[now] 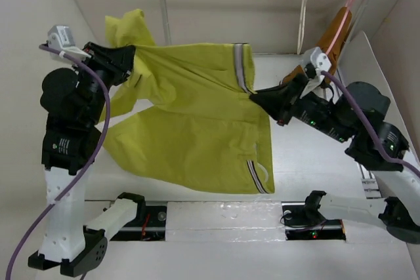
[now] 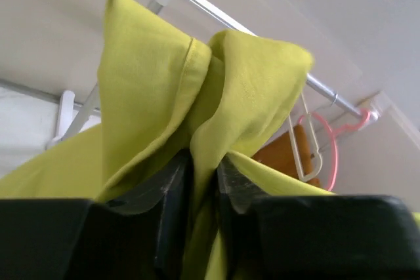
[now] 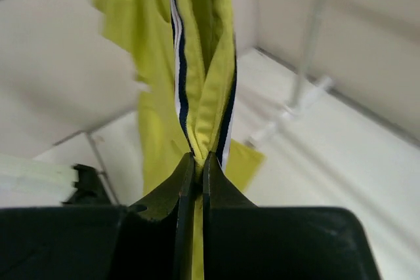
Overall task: Place the trousers on the hanger
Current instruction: Flatten out the trousers at the center of the board.
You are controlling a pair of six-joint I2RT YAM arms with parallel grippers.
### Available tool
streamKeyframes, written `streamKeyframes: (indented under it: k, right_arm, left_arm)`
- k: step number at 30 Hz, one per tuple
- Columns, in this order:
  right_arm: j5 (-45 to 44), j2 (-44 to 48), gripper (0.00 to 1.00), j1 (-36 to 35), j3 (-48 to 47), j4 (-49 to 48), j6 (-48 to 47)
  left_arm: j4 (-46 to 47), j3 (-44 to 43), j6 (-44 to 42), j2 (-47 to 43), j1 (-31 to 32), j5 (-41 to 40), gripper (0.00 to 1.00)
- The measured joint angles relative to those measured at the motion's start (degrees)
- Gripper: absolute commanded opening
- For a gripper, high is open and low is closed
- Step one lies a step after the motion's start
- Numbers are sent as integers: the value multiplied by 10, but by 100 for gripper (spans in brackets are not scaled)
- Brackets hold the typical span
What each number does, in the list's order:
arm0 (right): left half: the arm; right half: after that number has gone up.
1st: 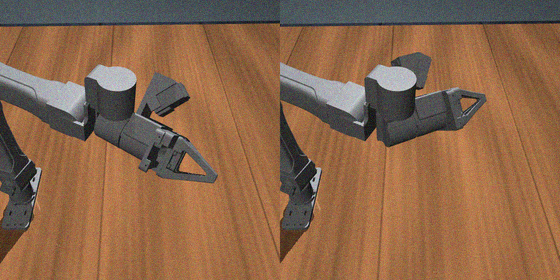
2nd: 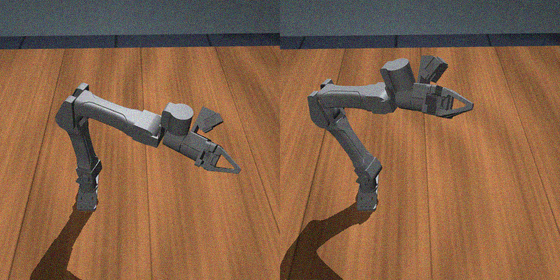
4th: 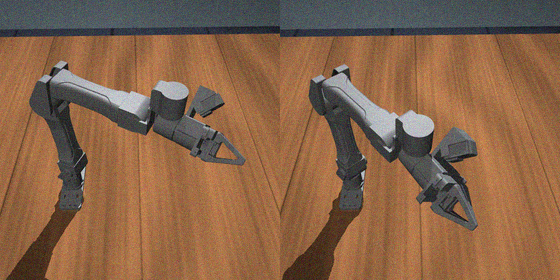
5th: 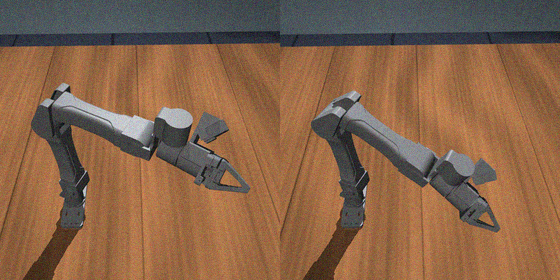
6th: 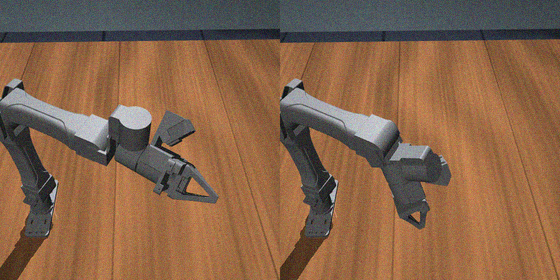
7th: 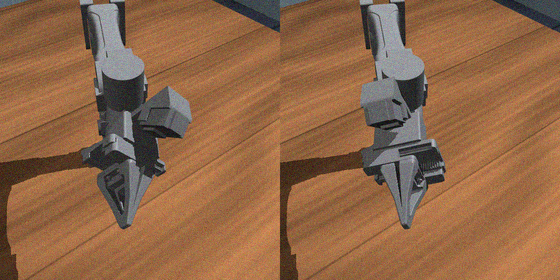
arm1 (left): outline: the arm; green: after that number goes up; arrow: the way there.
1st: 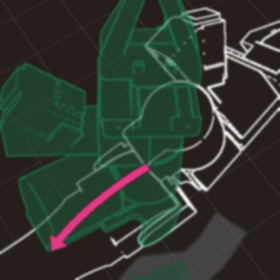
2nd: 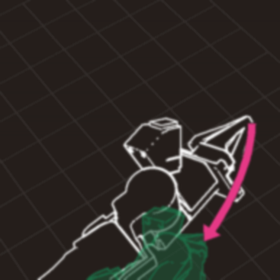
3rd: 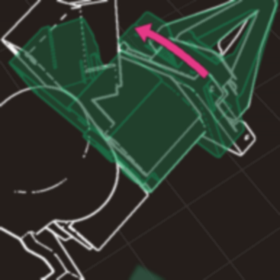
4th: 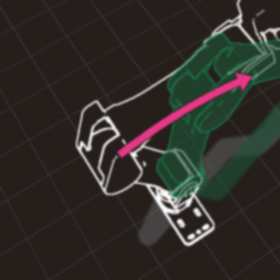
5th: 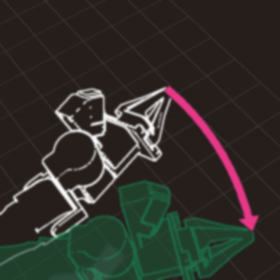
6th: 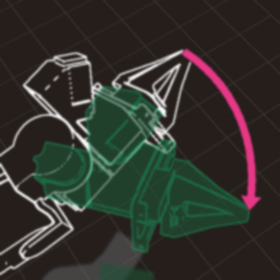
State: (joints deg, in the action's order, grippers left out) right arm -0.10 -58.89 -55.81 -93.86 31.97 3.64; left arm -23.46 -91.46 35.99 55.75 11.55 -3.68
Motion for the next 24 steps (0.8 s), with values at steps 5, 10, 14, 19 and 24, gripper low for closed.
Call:
streamKeyframes:
  k: [5, 10, 14, 19, 24]
  right_arm:
    - [-78, 80, 0, 148, 126, 109, 28]
    - [-124, 126, 0, 350, 319, 184, 20]
    - [-135, 115, 0, 513, 418, 189, 3]
    - [-155, 84, 38, 680, 433, 180, -10]
    - [-90, 40, 87, 709, 422, 135, -36]
  left_arm:
    - [40, 29, -41, 90, 25, 15, 84]
    - [33, 149, -61, 247, 81, 15, 99]
    - [-17, 228, -67, 276, 92, -2, 99]
    - [-10, 289, -65, 142, 38, -56, 99]
    - [39, 344, -49, 94, -84, -57, 99]
